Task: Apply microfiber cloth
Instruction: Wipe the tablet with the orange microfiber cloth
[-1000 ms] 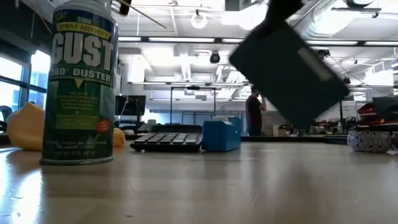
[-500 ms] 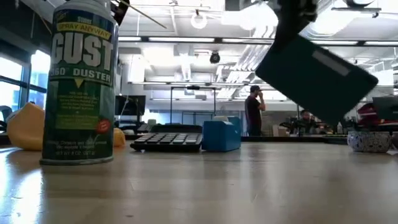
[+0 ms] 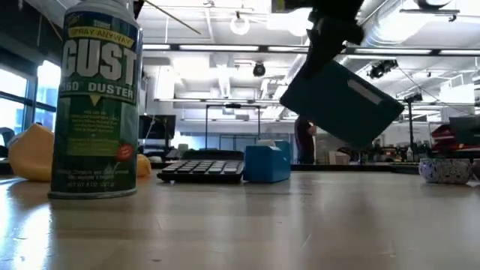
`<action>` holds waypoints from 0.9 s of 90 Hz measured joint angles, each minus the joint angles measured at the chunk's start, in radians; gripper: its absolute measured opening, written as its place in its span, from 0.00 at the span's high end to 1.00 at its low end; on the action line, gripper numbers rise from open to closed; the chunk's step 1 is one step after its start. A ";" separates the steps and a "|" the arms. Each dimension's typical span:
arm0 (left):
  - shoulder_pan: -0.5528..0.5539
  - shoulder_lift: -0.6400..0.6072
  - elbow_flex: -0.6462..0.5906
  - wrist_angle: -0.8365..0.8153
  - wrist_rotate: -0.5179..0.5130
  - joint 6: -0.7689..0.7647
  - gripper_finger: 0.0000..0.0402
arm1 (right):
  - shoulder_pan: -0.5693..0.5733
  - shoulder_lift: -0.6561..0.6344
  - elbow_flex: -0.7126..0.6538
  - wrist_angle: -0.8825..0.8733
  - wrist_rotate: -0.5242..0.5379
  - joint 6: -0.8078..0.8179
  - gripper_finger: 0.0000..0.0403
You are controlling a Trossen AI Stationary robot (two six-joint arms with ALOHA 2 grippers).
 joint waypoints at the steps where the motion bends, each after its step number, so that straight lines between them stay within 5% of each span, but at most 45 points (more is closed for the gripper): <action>1: 0.000 0.000 0.000 0.001 -0.002 -0.001 1.00 | 0.010 0.005 0.000 0.002 0.002 0.001 1.00; 31: -0.068 -0.052 0.000 0.035 -0.017 -0.058 1.00 | 0.197 0.045 0.013 0.147 0.062 0.264 1.00; 63: -0.132 -0.094 0.001 0.111 -0.104 -0.057 1.00 | 0.273 0.041 0.249 0.115 0.045 0.289 1.00; 81: -0.184 -0.090 0.001 -0.155 -0.399 -0.218 1.00 | 0.299 0.041 0.358 0.072 0.039 0.315 1.00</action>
